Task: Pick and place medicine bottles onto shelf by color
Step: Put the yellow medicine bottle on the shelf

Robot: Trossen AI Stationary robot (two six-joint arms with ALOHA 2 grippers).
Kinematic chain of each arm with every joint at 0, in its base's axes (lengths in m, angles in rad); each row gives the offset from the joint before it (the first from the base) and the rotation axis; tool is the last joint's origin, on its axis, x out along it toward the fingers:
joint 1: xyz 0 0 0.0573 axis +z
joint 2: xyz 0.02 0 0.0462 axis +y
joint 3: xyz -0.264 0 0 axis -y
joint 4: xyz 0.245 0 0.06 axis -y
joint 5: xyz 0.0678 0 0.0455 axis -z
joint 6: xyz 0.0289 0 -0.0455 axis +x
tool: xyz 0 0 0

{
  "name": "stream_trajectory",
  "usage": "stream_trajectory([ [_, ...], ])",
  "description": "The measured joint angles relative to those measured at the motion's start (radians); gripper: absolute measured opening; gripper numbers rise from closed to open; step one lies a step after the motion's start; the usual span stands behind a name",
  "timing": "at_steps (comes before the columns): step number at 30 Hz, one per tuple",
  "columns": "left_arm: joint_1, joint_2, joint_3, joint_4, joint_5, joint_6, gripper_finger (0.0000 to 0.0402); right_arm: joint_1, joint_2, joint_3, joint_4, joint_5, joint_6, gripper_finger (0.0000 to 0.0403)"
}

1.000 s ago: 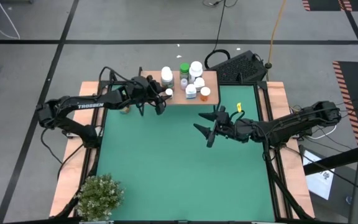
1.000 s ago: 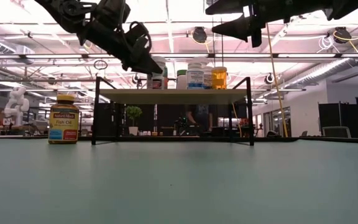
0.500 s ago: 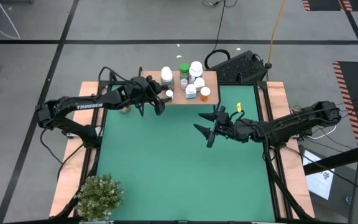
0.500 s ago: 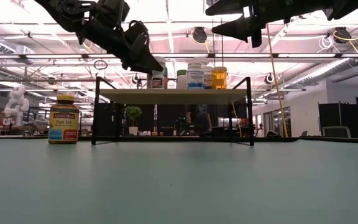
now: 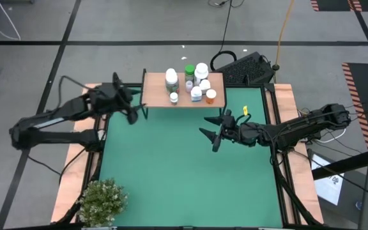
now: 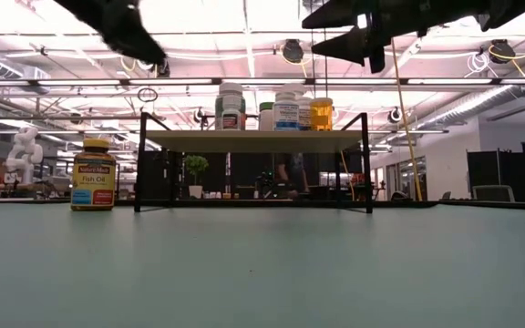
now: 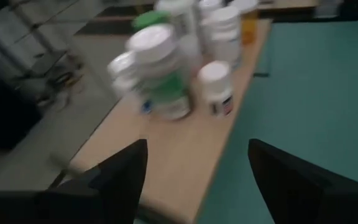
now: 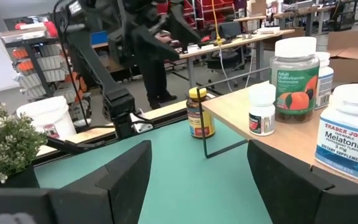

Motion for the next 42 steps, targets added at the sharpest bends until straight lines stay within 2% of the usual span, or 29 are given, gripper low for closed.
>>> stream_trajectory([
  [4, 0.004, -0.076, 0.000, -0.121, -0.094, -0.068, 0.0274, 0.000, 0.000, 0.000, 0.012, 0.000, 0.019, 0.0258],
  [8, 0.024, -0.087, 0.000, -0.205, -0.207, -0.133, 0.0283, 0.005, 0.000, 0.000, 0.045, -0.001, 0.018, 0.0258],
  [11, 0.055, -0.076, 0.000, -0.247, -0.238, -0.185, 0.0292, 0.015, 0.000, 0.000, 0.056, -0.001, 0.017, 0.0258],
  [18, 0.164, 0.001, -0.004, -0.329, -0.239, -0.267, 0.0316, 0.016, 0.000, 0.000, 0.059, -0.002, 0.015, 0.0258],
  [25, 0.340, 0.126, -0.008, -0.336, -0.239, -0.292, 0.0330, 0.016, 0.000, 0.000, 0.059, -0.003, 0.008, 0.0258],
  [29, 0.428, 0.192, -0.009, -0.346, -0.193, -0.276, 0.0323, 0.016, 0.000, -0.001, 0.059, -0.004, 0.008, 0.0258],
  [34, 0.488, 0.232, -0.009, -0.353, -0.079, -0.246, 0.0307, 0.016, 0.000, -0.001, 0.051, -0.011, 0.008, 0.0258],
  [42, 0.530, 0.241, -0.009, -0.371, -0.047, -0.227, 0.0291, 0.016, 0.000, -0.001, 0.050, -0.032, 0.008, 0.0258],
])
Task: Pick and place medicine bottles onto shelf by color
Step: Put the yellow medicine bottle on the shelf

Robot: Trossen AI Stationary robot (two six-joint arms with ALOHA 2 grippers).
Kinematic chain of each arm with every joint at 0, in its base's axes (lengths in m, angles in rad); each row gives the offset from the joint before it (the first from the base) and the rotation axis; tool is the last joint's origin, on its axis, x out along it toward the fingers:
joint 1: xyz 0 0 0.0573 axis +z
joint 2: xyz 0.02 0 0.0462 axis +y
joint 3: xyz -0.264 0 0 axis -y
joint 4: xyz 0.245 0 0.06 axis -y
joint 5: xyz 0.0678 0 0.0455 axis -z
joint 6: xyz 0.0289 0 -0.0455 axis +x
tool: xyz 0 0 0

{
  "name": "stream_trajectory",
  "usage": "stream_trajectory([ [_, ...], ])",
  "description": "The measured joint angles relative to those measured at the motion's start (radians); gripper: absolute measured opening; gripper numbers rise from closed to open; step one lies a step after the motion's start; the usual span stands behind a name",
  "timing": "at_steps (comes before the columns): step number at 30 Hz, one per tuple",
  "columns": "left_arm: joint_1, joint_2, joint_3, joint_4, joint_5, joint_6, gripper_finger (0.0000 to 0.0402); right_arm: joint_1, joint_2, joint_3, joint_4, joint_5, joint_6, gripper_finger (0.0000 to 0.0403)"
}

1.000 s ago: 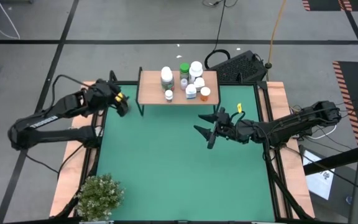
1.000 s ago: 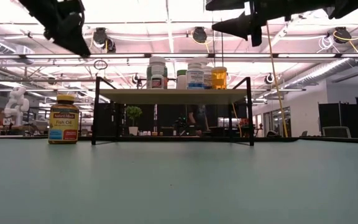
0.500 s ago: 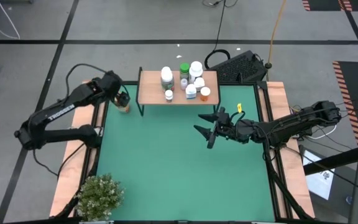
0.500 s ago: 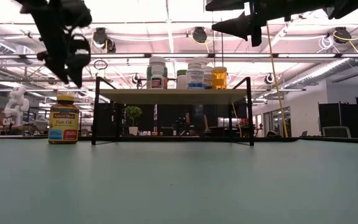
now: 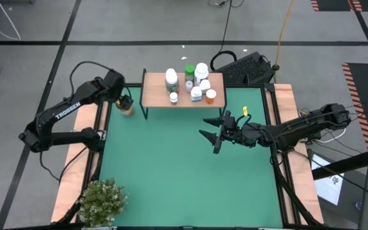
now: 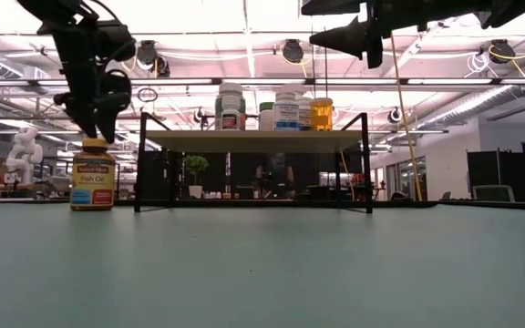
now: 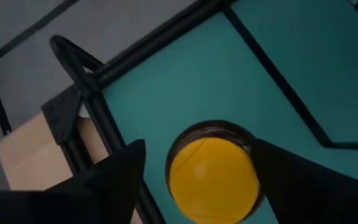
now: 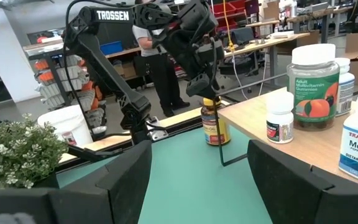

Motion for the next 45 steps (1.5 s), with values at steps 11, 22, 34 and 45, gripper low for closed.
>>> stream_trajectory([
  [11, 0.002, 0.000, 0.000, -0.044, 0.009, -0.003, 0.0255, 0.000, 0.000, 0.000, 0.000, -0.002, 0.000, 0.0258],
  [22, 0.003, 0.000, 0.000, -0.077, 0.065, 0.065, 0.0275, 0.000, 0.000, 0.000, 0.001, -0.031, 0.000, 0.0258],
  [34, 0.006, 0.000, 0.000, -0.103, 0.071, 0.062, 0.0259, 0.000, 0.000, 0.000, 0.002, -0.051, 0.000, 0.0258],
  [45, 0.040, 0.000, -0.001, -0.101, 0.076, 0.088, 0.0238, 0.000, 0.000, 0.000, 0.003, -0.051, 0.000, 0.0258],
])
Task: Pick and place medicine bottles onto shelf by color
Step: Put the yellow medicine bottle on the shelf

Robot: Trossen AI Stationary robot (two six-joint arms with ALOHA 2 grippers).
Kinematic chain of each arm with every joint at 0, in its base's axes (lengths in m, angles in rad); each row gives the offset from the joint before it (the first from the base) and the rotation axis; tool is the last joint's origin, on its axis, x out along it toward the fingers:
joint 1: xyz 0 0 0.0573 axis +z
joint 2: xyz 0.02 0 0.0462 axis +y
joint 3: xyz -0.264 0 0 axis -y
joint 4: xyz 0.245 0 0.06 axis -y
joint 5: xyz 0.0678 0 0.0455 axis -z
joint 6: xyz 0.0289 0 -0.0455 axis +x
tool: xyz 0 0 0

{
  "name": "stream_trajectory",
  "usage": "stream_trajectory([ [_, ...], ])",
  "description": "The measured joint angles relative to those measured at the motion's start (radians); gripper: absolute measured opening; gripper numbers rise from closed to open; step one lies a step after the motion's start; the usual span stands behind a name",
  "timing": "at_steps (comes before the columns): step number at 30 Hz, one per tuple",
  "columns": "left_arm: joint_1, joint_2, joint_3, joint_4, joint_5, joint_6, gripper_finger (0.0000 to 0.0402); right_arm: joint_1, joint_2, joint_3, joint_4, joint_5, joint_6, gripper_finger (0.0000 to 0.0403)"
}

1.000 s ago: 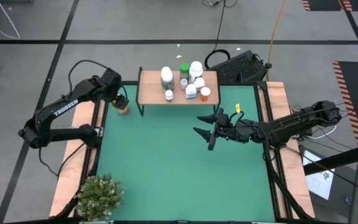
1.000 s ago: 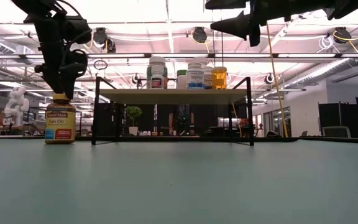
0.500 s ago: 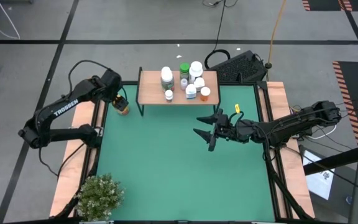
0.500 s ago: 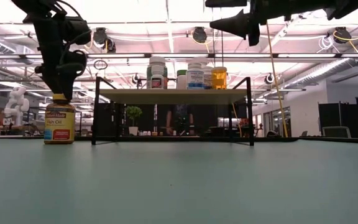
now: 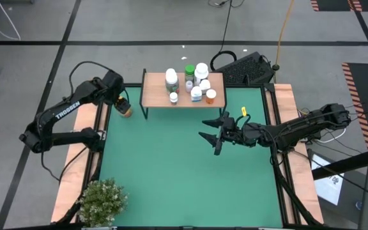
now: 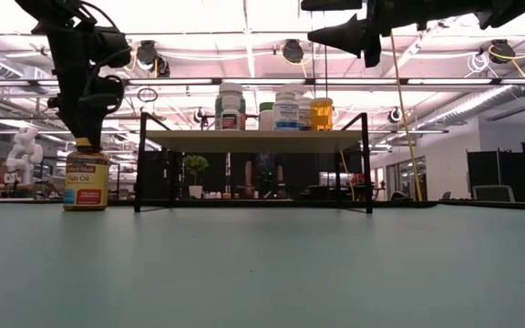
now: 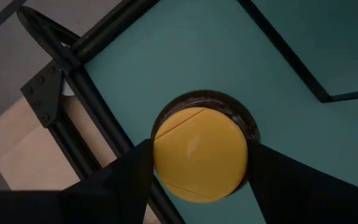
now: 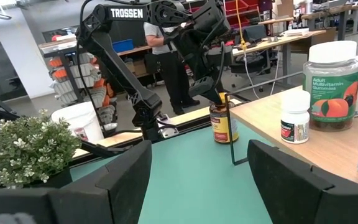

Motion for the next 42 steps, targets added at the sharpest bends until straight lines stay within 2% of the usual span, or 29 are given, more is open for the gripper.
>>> stream_trajectory([
  [13, -0.004, -0.016, 0.025, -0.041, -0.011, 0.004, 0.0237, 0.000, 0.000, 0.000, 0.002, 0.000, 0.000, 0.0258],
  [17, -0.029, -0.034, 0.108, -0.108, -0.034, -0.019, 0.0236, 0.000, 0.000, 0.000, 0.002, 0.000, 0.000, 0.0258],
  [23, -0.103, -0.040, 0.313, -0.209, -0.099, -0.056, 0.0236, 0.000, 0.000, 0.000, 0.006, 0.000, 0.000, 0.0258],
  [30, -0.187, -0.040, 0.530, -0.215, -0.117, -0.090, 0.0236, 0.000, 0.000, 0.000, 0.006, 0.000, 0.000, 0.0258],
  [42, -0.313, 0.000, 0.571, -0.187, -0.118, -0.107, 0.0236, -0.005, 0.000, 0.000, 0.018, 0.005, 0.000, 0.0258],
])
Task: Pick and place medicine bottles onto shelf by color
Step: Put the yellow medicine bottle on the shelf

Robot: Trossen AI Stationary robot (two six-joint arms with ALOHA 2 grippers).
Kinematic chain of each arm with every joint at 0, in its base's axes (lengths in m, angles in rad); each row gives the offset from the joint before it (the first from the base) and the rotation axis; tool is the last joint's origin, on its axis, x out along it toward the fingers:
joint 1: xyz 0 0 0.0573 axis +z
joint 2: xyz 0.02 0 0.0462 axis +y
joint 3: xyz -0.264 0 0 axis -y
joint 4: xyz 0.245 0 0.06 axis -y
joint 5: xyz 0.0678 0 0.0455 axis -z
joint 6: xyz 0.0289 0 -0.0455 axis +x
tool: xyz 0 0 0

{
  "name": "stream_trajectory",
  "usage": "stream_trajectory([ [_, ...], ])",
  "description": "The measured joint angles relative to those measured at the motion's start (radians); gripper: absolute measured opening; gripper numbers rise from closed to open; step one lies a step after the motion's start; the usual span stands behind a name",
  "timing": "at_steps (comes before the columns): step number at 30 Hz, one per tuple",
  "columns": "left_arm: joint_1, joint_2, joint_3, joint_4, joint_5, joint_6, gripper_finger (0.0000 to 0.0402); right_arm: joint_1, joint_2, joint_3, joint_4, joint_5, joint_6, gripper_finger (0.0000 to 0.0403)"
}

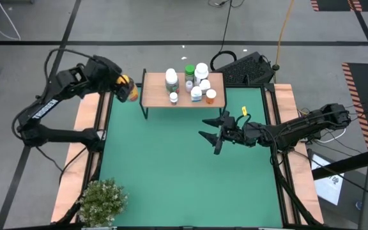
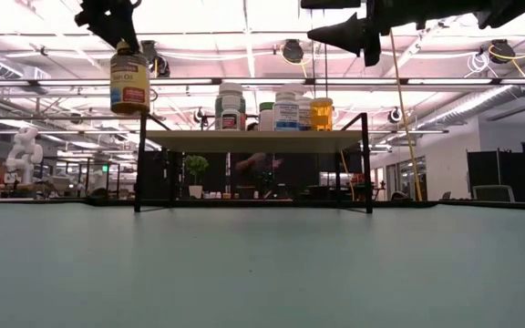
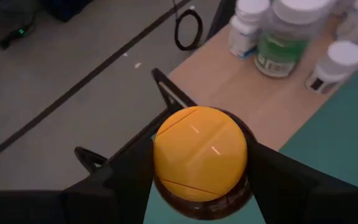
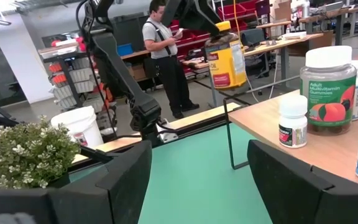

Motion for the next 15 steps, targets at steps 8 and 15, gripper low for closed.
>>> stream_trajectory([
  [8, -0.078, 0.103, 0.005, 0.069, -0.008, 0.024, 0.0236, -0.017, 0.000, 0.000, 0.002, 0.002, 0.000, 0.0258],
  [15, -0.120, 0.178, 0.067, 0.102, 0.006, 0.042, 0.0236, -0.017, 0.000, 0.000, -0.003, 0.002, 0.000, 0.0258],
])
